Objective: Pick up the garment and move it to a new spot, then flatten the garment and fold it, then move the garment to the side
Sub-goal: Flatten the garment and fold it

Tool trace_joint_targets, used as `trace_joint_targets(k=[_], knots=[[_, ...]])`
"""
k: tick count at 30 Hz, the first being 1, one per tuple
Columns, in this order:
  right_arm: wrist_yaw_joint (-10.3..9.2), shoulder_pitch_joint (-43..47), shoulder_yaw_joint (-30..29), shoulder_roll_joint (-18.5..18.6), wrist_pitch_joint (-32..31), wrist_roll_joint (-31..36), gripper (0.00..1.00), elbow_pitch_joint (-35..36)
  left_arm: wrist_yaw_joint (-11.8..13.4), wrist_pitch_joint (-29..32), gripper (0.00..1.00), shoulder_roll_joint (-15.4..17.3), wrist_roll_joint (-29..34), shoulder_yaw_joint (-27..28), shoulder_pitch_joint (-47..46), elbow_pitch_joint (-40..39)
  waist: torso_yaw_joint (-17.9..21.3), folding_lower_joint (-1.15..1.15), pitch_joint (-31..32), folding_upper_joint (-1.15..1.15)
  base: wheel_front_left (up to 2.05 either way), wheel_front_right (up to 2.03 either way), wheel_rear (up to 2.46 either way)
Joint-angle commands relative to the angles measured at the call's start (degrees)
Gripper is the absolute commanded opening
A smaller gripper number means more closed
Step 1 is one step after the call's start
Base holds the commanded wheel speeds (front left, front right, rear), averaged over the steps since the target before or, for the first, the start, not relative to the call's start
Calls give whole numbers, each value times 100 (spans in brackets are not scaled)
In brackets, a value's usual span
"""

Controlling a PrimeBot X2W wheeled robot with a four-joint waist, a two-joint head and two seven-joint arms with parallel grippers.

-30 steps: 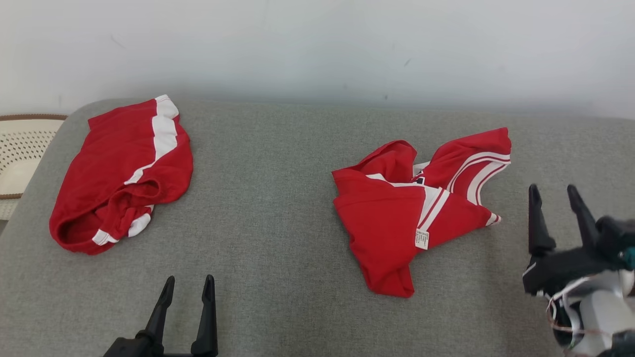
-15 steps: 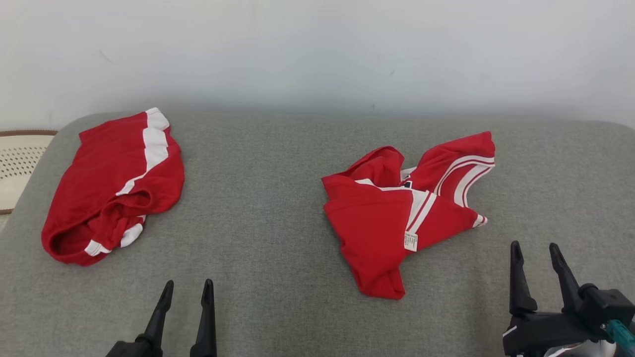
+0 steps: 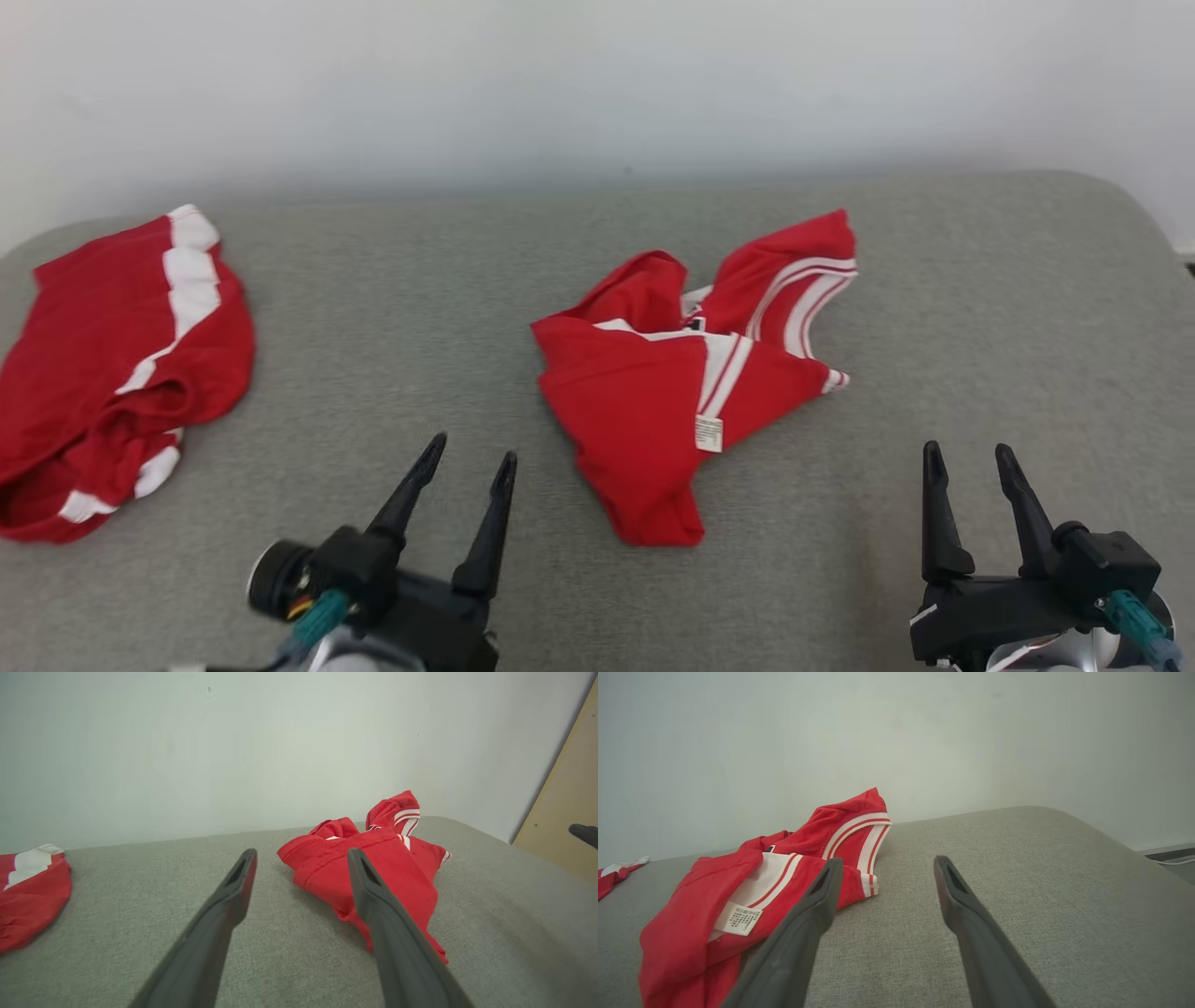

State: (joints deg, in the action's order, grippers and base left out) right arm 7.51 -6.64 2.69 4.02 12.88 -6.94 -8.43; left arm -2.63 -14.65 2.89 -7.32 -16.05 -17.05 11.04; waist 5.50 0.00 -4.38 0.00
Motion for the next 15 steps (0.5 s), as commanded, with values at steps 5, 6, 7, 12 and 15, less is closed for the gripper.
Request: trace_joint_targets(k=[5, 6, 7, 12, 15], knots=[[-4, -126, -8, -56, 84, -35, 100, -100, -71, 102, 100, 2, 28, -300, -602, 499, 599, 0, -260, 0, 0, 0, 0], [-4, -124, -7, -64, 92, -34, 100, -118, -73, 163, 100, 2, 31, -383, -711, 618, 660, 0, -281, 0, 0, 0, 0], [-4, -135, -19, -68, 112, -36, 100, -142, -90, 170, 100, -1, 22, -477, -832, 708, 710, 0, -300, 0, 0, 0, 0], [-4, -239, 13, -96, 162, -81, 100, -222, -22, 292, 100, 4, 50, -944, -1374, 1271, 920, 0, -372, 0, 0, 0, 0], [-4, -285, 20, -106, 185, -90, 100, -292, 63, 325, 100, 4, 65, -1212, -1659, 1636, 994, 0, -380, 0, 0, 0, 0]])
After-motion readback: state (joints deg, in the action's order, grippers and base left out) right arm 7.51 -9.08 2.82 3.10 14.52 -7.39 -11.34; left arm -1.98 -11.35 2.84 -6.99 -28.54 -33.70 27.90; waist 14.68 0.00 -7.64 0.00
